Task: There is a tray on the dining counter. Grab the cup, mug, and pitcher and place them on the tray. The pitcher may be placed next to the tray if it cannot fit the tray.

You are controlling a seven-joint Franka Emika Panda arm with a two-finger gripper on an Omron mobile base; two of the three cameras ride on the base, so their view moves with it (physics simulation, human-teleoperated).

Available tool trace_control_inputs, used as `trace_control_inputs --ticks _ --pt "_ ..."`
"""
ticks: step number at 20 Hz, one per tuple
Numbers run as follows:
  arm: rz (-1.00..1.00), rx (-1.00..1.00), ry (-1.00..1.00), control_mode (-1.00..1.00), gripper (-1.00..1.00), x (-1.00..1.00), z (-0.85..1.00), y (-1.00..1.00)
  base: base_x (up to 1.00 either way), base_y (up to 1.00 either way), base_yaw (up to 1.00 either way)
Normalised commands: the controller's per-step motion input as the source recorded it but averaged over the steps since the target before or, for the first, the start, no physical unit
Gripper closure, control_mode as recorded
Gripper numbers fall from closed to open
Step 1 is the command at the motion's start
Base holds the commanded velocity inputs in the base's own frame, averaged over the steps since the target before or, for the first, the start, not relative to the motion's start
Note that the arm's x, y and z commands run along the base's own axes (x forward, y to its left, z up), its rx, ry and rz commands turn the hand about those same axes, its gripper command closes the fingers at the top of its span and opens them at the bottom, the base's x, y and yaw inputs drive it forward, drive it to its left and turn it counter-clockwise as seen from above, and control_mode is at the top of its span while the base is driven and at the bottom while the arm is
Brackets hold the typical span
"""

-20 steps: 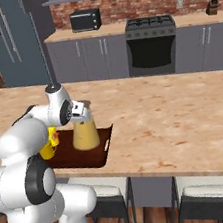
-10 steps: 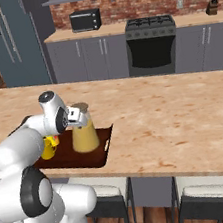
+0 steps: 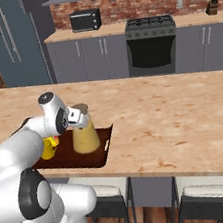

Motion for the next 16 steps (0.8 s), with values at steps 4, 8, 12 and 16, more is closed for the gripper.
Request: trace_control_inputs --ticks 4,8,12,16 --pt "-0.09 0.00 -0.02 -1.00 -1.00 -0.01 0.00 -0.12 0.00 0.00 0.00" --pt "-0.07 0.00 0.00 -1.00 -1.00 -0.12 0.00 -0.14 0.00 0.00 0.00" --pt "-0.04 0.00 0.00 -1.00 -1.00 -0.31 0.00 -0.13 0.00 0.00 0.00" --pt "0.00 0.00 0.00 -1.00 -1.00 -0.39 0.00 -0.14 0.00 0.00 0.00"
